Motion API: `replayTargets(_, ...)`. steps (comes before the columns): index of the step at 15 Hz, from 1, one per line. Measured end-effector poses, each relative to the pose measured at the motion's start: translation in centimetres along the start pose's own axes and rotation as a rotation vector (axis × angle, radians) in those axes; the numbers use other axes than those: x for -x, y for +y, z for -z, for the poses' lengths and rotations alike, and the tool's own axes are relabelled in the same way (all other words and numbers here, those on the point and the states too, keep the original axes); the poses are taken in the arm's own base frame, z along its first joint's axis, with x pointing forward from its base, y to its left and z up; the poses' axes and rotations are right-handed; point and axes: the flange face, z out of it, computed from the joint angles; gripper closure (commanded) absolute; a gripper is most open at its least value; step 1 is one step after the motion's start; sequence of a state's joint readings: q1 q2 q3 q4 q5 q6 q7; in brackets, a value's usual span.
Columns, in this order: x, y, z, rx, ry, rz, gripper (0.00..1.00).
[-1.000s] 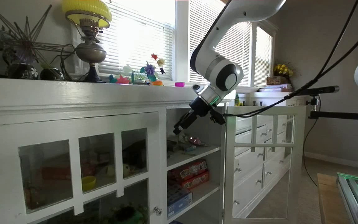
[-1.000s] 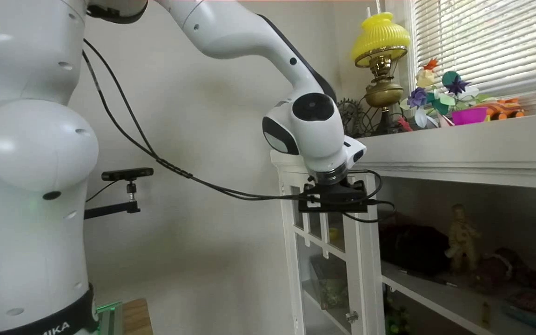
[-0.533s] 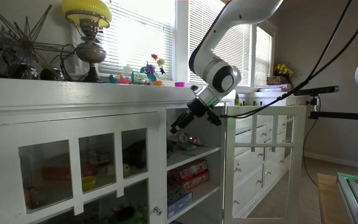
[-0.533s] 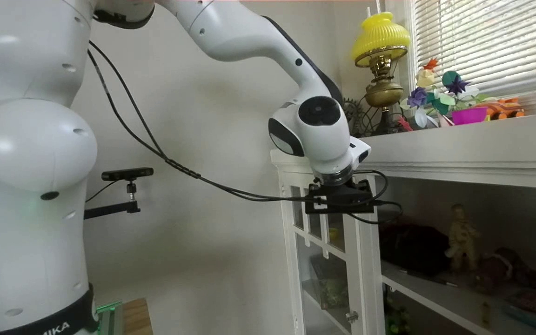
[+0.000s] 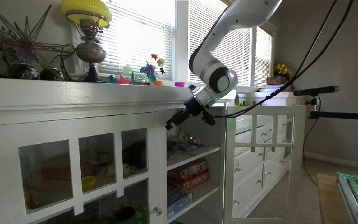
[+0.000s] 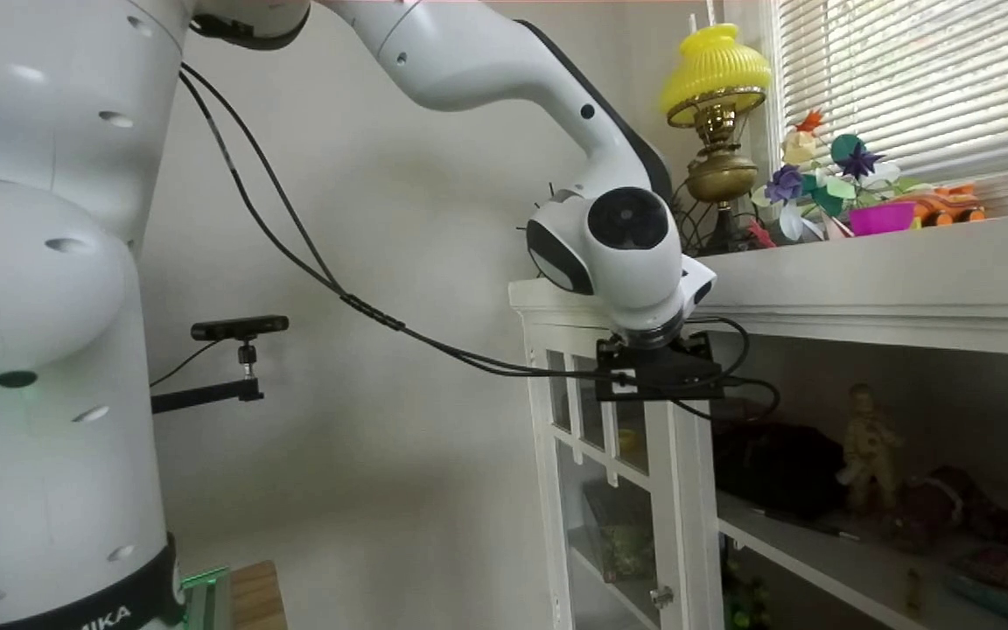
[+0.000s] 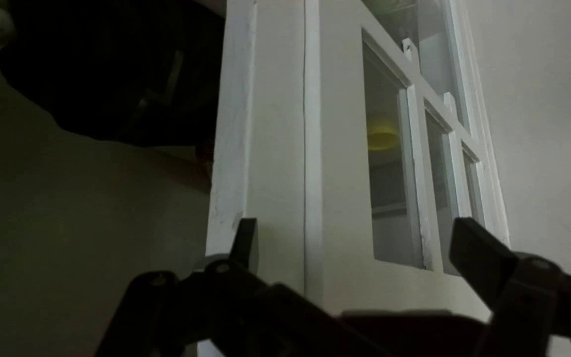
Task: Open the left cabinet door
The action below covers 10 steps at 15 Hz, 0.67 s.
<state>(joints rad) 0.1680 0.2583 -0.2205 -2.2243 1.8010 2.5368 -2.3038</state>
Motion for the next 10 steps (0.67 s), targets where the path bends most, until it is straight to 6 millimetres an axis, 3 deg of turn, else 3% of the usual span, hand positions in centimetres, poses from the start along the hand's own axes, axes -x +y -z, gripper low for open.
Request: replayTargets(10,-1.6,-1.8,-2.2,-0.051,0.023,0.022,0.00)
